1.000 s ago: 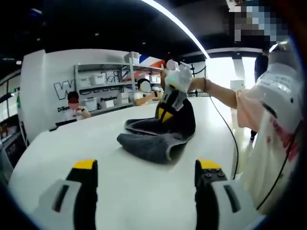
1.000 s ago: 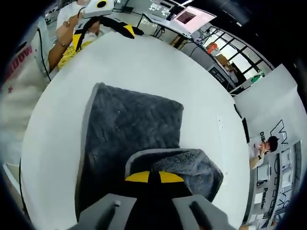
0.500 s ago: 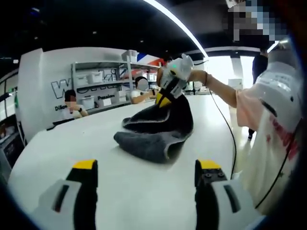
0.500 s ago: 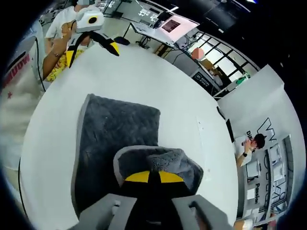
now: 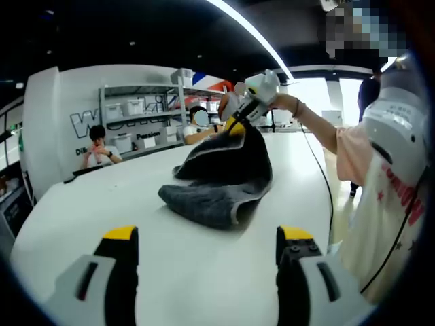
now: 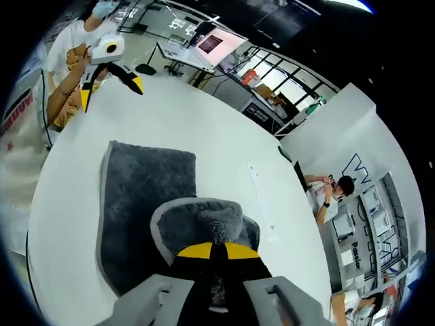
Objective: Fold the towel on the table until its edges align and the towel forms a compact rectangular stack.
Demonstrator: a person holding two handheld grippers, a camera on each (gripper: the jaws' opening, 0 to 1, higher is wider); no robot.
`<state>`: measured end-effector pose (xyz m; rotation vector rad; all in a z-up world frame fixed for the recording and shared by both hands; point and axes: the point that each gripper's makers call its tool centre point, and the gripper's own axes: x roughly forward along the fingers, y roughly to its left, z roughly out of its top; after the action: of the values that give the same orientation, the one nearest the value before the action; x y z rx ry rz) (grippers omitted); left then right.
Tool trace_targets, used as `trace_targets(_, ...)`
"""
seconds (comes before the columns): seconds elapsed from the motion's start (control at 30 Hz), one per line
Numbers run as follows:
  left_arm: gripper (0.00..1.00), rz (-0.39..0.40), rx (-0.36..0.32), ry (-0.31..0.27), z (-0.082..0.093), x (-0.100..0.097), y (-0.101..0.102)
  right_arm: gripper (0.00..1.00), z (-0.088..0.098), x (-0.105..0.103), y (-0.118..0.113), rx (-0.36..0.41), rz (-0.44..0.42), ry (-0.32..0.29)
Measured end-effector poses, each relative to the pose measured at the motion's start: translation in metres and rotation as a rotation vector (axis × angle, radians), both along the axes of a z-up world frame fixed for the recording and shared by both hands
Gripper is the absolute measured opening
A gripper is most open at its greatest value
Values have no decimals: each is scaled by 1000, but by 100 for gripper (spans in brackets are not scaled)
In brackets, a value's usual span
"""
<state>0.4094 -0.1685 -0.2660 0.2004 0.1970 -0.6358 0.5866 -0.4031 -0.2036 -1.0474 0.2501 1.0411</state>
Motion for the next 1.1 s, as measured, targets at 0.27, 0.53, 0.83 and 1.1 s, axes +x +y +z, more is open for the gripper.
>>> trace_targets(0.27, 88, -6, -1, -5, 2, 1, -3, 4, 24, 1, -30, 141, -82, -20)
trace_targets(0.53, 88, -15, 2, -8, 3, 0, -6, 4, 29, 2, -69, 164, -161, -52)
trace_targets(0.83, 88, -23, 9, -4, 2, 2, -8, 4, 35, 0, -123, 213, -309, -87)
trace_targets(1.1, 88, -39, 14, -4, 3, 4, -12, 4, 28, -6, -167, 260, -427, -91)
